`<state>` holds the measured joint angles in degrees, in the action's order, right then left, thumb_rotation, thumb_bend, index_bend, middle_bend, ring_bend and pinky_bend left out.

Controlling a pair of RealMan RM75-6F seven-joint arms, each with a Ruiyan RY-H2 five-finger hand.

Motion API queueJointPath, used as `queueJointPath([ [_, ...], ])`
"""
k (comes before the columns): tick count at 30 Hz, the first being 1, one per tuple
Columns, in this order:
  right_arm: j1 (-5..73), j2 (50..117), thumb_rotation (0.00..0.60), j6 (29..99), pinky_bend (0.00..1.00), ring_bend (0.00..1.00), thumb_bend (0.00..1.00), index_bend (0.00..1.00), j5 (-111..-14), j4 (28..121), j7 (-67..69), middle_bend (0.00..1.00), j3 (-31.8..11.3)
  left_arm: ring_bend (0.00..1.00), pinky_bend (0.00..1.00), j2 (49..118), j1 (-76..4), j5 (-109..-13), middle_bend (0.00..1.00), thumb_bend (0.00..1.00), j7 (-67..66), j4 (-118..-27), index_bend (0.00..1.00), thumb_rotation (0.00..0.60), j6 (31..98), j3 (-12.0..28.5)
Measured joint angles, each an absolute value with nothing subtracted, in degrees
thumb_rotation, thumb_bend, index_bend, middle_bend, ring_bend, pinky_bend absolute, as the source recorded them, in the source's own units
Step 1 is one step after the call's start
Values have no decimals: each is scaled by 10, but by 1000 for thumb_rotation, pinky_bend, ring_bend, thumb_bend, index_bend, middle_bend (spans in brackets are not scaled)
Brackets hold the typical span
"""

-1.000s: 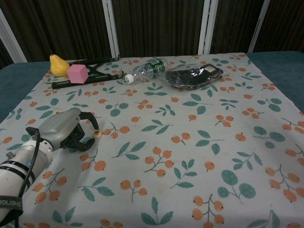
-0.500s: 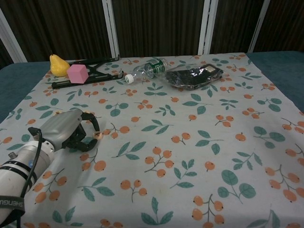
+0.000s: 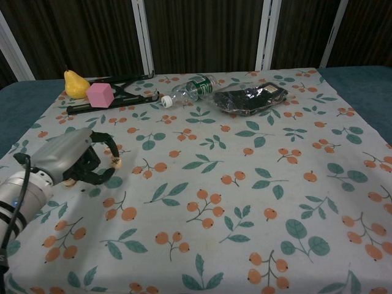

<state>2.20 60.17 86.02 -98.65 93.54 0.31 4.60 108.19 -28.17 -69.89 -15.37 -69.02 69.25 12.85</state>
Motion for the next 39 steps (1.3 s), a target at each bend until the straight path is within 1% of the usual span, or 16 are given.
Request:
queueJointPath([
  [5,22,604,600,857,60,0,205,0,-987,937,-5,0,47,1000,1000,1021,-260,-696,1000,404,-157,-749,507,600,702,123],
  [10,24,607,600,852,61,0,204,0,-986,939,-12,0,47,1000,1000,989,-241,-684,1000,403,-152,-767,507,600,704,116],
  [17,23,607,600,852,61,0,204,0,-985,941,-15,0,48,1000,1000,988,-237,-680,1000,402,-141,-752,506,600,697,108],
  [39,24,608,600,848,61,0,204,0,-984,941,-19,0,49,1000,1000,987,-234,-679,1000,404,-127,-719,502,600,689,102],
])
